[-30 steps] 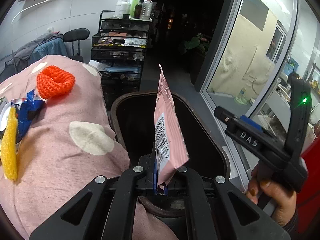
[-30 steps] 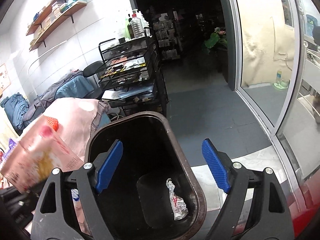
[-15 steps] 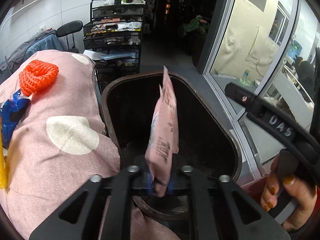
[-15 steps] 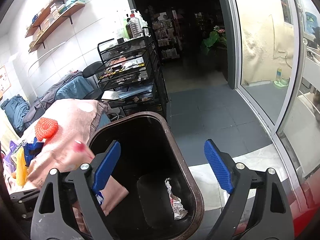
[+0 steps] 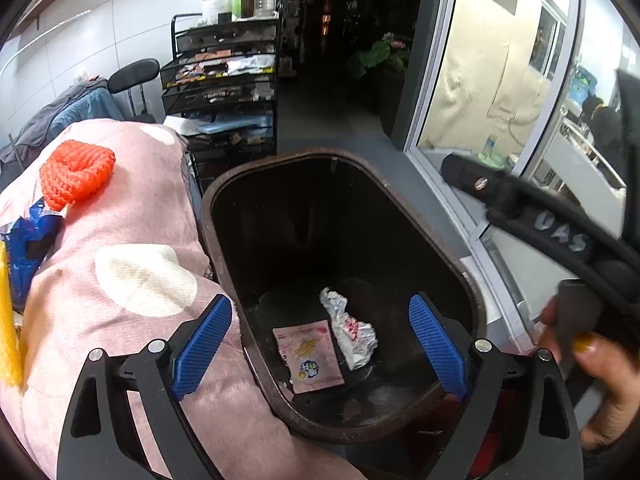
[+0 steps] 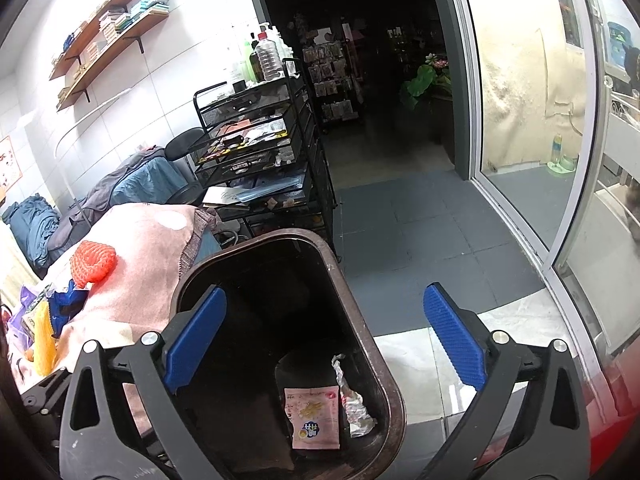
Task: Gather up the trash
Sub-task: 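Move the left gripper back to the bed and grasp the yellow foam net, then grasp the orange foam net with the right gripper, then carry both foam nets over the bin and release them from both grippers, then grasp the green carton with the left gripper while the right grasps the blue wrapper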
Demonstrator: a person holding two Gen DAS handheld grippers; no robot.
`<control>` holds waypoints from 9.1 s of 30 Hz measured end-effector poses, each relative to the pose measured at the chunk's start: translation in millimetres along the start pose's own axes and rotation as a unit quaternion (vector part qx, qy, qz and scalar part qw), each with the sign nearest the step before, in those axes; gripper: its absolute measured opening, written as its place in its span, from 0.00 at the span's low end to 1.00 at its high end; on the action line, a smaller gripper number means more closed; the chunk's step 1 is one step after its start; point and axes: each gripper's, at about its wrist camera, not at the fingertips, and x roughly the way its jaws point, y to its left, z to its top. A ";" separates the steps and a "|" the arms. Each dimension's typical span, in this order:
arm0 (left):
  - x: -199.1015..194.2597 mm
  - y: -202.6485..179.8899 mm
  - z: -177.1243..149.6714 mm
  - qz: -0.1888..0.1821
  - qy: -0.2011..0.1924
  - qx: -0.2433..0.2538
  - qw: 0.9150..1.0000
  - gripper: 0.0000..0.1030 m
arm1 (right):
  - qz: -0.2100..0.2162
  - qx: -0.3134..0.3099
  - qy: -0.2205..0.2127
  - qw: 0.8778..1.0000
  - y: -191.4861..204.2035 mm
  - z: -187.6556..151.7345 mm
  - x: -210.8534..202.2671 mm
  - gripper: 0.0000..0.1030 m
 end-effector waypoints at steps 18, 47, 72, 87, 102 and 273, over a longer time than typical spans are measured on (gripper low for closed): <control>-102.4 38.8 -20.8 0.069 -0.143 -0.030 0.987 0.94 | 0.068 -0.065 -0.016 0.995 49.8 -13.5 -8.9 0.95; -149.9 187.6 -84.6 0.176 -0.129 -0.212 0.952 0.94 | 0.201 -0.228 0.013 0.953 219.8 -41.2 -6.6 0.95; -91.5 191.2 -45.1 0.131 -0.038 -0.155 0.978 0.19 | 0.178 -0.264 0.050 0.947 244.3 -13.2 59.3 0.95; -115.3 195.8 -51.9 0.132 -0.089 -0.189 0.969 0.18 | 0.173 -0.351 0.080 0.917 299.3 -14.6 113.0 0.29; -122.1 192.6 -58.0 0.122 -0.105 -0.198 0.967 0.18 | 0.201 -0.319 0.050 0.925 289.8 -4.8 87.2 0.41; -151.4 211.1 -82.7 0.139 -0.131 -0.199 0.961 0.94 | 0.212 -0.193 0.065 0.956 222.0 -38.4 8.2 0.94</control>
